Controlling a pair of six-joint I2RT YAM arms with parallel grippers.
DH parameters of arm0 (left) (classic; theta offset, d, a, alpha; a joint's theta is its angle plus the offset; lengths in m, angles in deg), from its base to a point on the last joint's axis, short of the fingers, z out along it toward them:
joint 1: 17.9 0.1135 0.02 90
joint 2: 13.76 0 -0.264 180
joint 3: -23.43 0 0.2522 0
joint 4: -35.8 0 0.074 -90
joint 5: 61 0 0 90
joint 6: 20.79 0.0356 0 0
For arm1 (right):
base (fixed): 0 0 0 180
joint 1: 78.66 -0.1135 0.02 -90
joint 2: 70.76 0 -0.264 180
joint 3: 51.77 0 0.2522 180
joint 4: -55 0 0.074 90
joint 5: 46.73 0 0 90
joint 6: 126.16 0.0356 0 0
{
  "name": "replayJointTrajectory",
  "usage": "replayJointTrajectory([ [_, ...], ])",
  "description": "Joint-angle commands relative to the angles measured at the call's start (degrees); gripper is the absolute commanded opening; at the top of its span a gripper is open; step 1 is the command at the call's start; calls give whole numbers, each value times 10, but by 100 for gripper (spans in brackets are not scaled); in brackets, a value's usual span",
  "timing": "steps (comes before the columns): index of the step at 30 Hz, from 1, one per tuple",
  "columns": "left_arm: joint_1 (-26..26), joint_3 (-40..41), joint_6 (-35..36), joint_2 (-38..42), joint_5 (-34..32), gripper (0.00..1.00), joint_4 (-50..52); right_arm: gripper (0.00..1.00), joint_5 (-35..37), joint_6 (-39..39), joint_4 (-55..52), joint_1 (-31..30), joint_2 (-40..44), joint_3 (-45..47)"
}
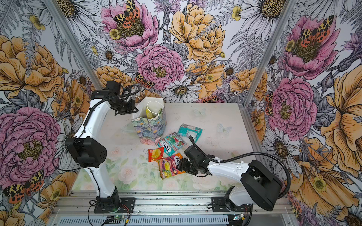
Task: Place the snacks into the paper bag
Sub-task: Move the snack to the snack.
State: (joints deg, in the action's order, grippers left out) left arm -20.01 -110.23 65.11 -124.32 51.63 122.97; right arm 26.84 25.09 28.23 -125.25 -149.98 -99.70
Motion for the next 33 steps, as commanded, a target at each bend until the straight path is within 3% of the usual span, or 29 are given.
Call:
replayJointTrajectory([
  [1,-1,9,6,17,8,0,7,67,-7,-1,21,-4,-23,-15],
  [11,-1,10,6,17,9,0,7,66,3,-24,21,-2,-70,-60],
  [16,-1,9,7,16,8,0,7,61,3,-39,20,-2,-107,-88],
  [26,-1,10,7,14,9,0,7,31,14,-50,25,2,-128,-110],
  [31,-1,9,7,15,10,0,7,3,17,-51,35,2,-122,-114],
  [33,0,11,7,16,12,0,7,0,21,-52,35,3,-116,-116],
])
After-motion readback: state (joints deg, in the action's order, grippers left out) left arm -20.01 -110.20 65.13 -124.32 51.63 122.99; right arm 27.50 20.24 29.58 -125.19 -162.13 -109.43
